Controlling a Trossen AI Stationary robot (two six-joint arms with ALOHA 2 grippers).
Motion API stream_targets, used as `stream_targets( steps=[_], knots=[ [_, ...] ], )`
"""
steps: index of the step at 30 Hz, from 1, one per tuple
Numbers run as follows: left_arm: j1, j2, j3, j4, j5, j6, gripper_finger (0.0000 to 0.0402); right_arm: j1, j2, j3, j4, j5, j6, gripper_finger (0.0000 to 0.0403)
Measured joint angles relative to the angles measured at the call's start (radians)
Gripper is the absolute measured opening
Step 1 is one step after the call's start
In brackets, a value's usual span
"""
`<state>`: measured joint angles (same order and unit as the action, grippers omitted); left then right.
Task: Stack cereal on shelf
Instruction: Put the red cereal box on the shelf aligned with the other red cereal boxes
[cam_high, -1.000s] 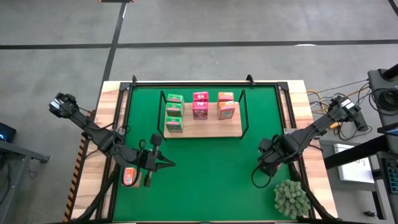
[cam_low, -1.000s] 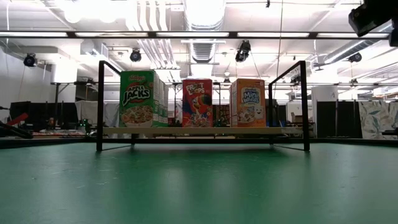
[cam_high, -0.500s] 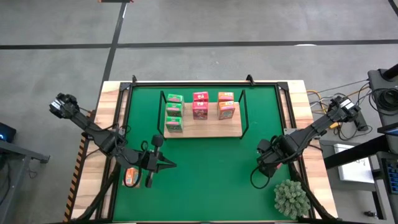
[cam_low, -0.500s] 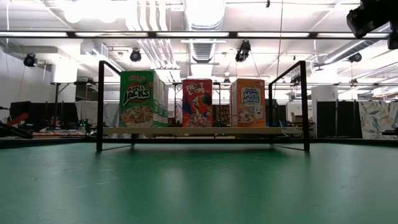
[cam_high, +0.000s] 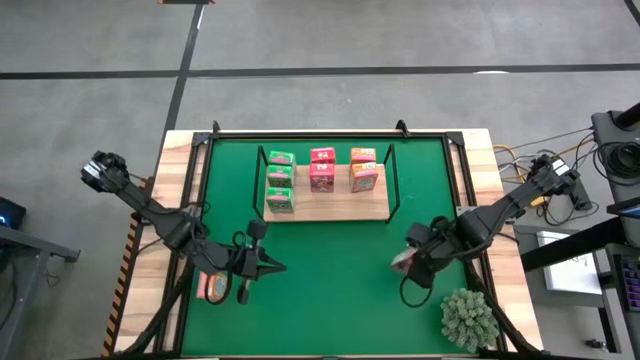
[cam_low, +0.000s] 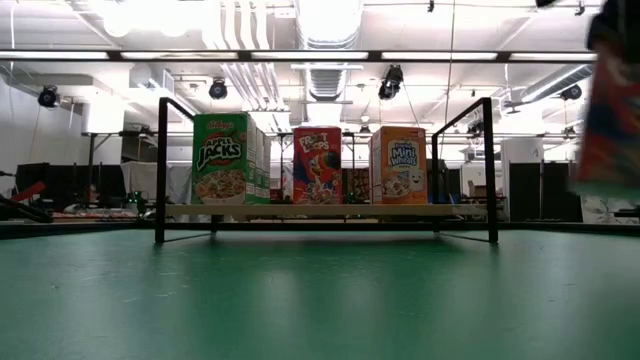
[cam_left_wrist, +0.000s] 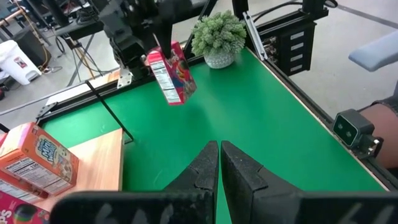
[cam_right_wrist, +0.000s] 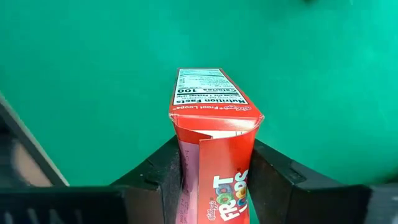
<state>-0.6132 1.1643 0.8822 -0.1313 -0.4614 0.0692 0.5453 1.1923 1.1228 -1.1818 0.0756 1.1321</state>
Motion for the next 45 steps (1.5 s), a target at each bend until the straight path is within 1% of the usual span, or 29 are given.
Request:
stream_targets(
  steps=[5,9,13,18,21,25,27,31,37,45],
  knots=[
    [0.0,0.009,0.0,0.022,0.0,0.0,0.0001,-0.024,0.0,0.042,0.121,0.077,-0.101,0.014],
    [0.0,0.011,0.0,0.025,0.0,0.0,0.0001,-0.061,0.002,0.063,0.205,0.11,-0.218,0.0139],
    [0.0,0.011,0.0,0.025,0.0,0.0,0.0001,-0.112,0.002,0.071,0.291,0.129,-0.345,0.0139],
    [0.0,0.007,0.0,0.023,0.0,0.006,0.0001,-0.19,0.012,0.092,0.355,0.129,-0.475,0.0139],
    [0.0,0.005,0.0,0.021,-0.011,0.037,0.0001,-0.24,0.037,0.121,0.349,0.129,-0.529,0.0139],
    [-0.001,0.0,-0.001,0.018,-0.102,0.089,0.0001,-0.301,0.095,0.189,0.344,0.119,-0.615,0.0139],
    [0.0,-0.009,-0.007,0.019,-0.126,0.122,0.0001,-0.33,0.134,0.239,0.335,0.096,-0.669,0.0139],
    [0.0,-0.053,-0.038,0.026,-0.13,0.158,0.0001,-0.385,0.225,0.363,0.263,0.089,-0.779,0.0139],
    [0.0,-0.148,-0.096,0.061,-0.132,0.16,0.0001,-0.471,0.384,0.555,0.112,0.09,-0.948,0.0139],
    [0.0,-0.262,-0.163,0.092,-0.132,0.143,0.0001,-0.562,0.593,0.747,0.044,0.075,-1.19,0.0139]
  ],
)
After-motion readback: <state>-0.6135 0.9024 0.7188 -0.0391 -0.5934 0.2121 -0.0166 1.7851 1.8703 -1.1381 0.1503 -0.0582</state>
